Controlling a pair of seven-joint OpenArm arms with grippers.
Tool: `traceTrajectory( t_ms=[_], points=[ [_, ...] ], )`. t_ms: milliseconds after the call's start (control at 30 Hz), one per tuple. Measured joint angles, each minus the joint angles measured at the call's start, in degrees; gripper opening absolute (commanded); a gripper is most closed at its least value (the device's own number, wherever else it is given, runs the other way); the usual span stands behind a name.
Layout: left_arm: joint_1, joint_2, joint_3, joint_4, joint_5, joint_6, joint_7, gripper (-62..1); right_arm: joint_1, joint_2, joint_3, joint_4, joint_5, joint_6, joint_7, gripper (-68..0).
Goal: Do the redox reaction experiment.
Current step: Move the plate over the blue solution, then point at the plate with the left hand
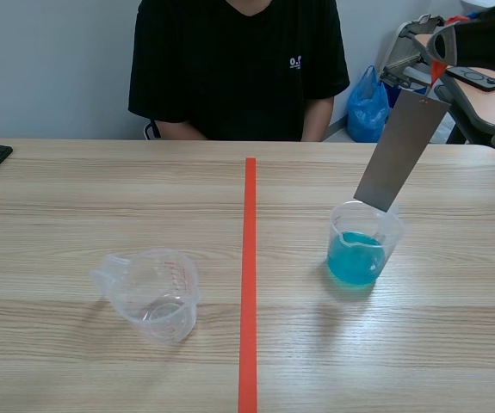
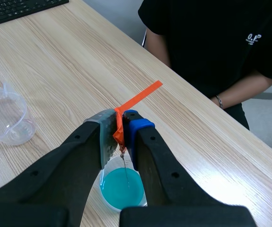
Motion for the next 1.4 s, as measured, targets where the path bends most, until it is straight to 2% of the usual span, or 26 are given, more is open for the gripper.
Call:
traceTrajectory(
  t_ms=[100, 200, 333, 567, 800, 933, 1067, 1267, 1400],
  points=[
    [0.0, 0.0, 0.0, 0.0, 0.0, 0.0, -0.3, -57.9, 0.0, 0.0, 0.0, 0.0, 0.0, 0.0, 0.0, -66.2],
    [-0.2, -0.1, 0.0, 0.0, 0.0, 0.0, -3.5, -57.9, 0.0, 0.0, 0.0, 0.0, 0.0, 0.0, 0.0, -66.2],
    [-4.3, -1.7, 0.0, -0.1, 0.4, -0.6, -3.4, -57.9, 0.0, 0.0, 0.0, 0.0, 0.0, 0.0, 0.0, -66.2],
    [-18.7, -5.4, 0.0, -0.1, 0.4, -8.3, -1.9, -57.9, 0.0, 0.0, 0.0, 0.0, 0.0, 0.0, 0.0, -66.2],
    [-30.7, -5.7, 1.0, -0.1, 0.4, -15.1, 1.7, -57.9, 0.0, 0.0, 0.0, 0.0, 0.0, 0.0, 0.0, -66.2],
    [-39.1, -5.6, 8.3, -0.1, 0.4, -16.6, 6.9, -57.9, 0.0, 0.0, 0.0, 0.0, 0.0, 0.0, 0.0, -66.2],
    [-47.3, -3.9, 16.8, -0.1, 0.4, -16.5, 11.3, -58.0, 0.0, 0.0, 0.0, 0.0, 0.0, 0.0, 0.0, -66.2],
    [-57.1, 1.1, 25.9, -0.6, 0.4, -16.6, 15.9, -57.9, 0.0, 0.0, 0.0, 0.0, 0.2, 0.0, 0.0, -66.2],
    [-63.5, 5.4, 31.5, -4.8, 0.4, -16.6, 18.2, -57.9, 0.0, 0.0, 0.0, 0.0, 0.2, 0.0, 0.0, -66.2]
  ],
)
